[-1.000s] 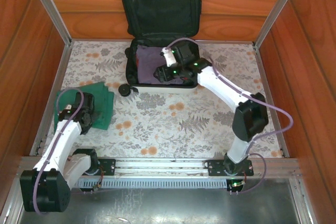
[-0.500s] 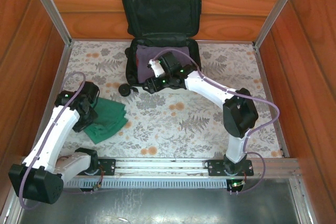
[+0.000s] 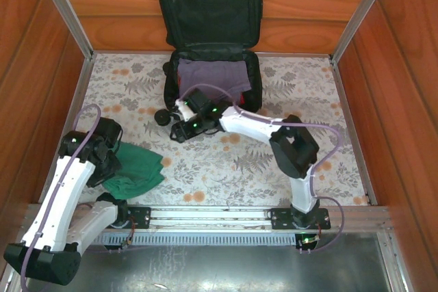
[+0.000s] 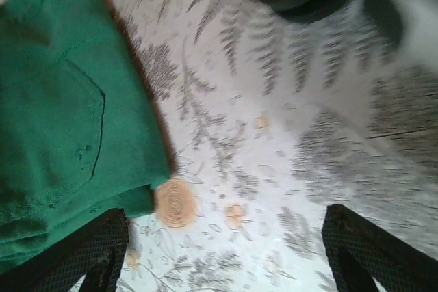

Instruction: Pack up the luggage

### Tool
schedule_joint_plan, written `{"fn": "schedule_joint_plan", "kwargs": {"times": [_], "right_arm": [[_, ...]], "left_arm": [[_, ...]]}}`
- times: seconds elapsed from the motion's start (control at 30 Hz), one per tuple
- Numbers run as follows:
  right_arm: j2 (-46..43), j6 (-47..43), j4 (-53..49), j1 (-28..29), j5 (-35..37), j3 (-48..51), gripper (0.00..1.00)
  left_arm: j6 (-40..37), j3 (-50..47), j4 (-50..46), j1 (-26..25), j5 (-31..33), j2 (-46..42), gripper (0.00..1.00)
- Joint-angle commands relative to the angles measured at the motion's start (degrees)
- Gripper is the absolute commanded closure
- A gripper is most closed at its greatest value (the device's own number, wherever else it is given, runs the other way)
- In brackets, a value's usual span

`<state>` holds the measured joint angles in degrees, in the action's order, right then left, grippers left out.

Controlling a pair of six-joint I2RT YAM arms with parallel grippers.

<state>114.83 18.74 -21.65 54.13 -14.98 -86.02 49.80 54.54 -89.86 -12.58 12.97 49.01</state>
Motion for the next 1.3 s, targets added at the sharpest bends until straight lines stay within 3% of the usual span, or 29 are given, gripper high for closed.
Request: {"fn": "schedule_joint_plan", "kwargs": {"times": [0.0, 0.23, 0.57, 0.77, 0.83, 0.93, 1.0, 1.1, 1.27], "right_arm": [[3.3, 3.1, -1.0, 3.0, 1.1, -5.3, 0.21], [11.6, 1.8, -7.6, 7.2, 2.0, -15.7, 0.19], [19.0, -2.0, -16.9, 12.2, 6.5, -22.8, 0.24], [26.3, -6.9, -27.2, 14.7, 8.2, -32.9, 0.32], [27.4, -7.8, -29.4, 15.1, 8.6, -34.1, 0.42], [26.7, -7.8, -30.1, 15.0, 8.9, -32.9, 0.81], [25.6, -8.0, -31.9, 15.0, 9.9, -31.6, 0.97], [20.8, -5.5, -33.7, 14.2, 16.8, -25.1, 1.0], [2.7, 5.1, -25.2, 8.4, 23.5, 1.3, 1.0]], "left_arm": [[-2.2, 0.1, -3.7, -0.5, -2.9, -0.9, 1.0], [-3.0, -0.9, -2.4, -0.6, -3.9, -2.5, 1.0], [-3.1, -2.1, -0.4, -0.7, -5.5, -4.9, 1.0], [-3.3, -2.2, 0.0, -0.8, -5.9, -5.6, 1.0], [-3.0, -2.3, 0.1, -0.8, -5.9, -5.8, 1.0], [-2.3, -3.0, 1.6, -0.8, -8.2, -5.9, 1.0], [-1.9, -4.2, 4.8, -0.9, -12.3, -6.1, 1.0], [0.8, -6.2, 9.3, -1.8, -15.9, -6.7, 1.0], [4.6, -7.6, 17.4, -7.4, -17.1, -4.6, 1.0]]}}
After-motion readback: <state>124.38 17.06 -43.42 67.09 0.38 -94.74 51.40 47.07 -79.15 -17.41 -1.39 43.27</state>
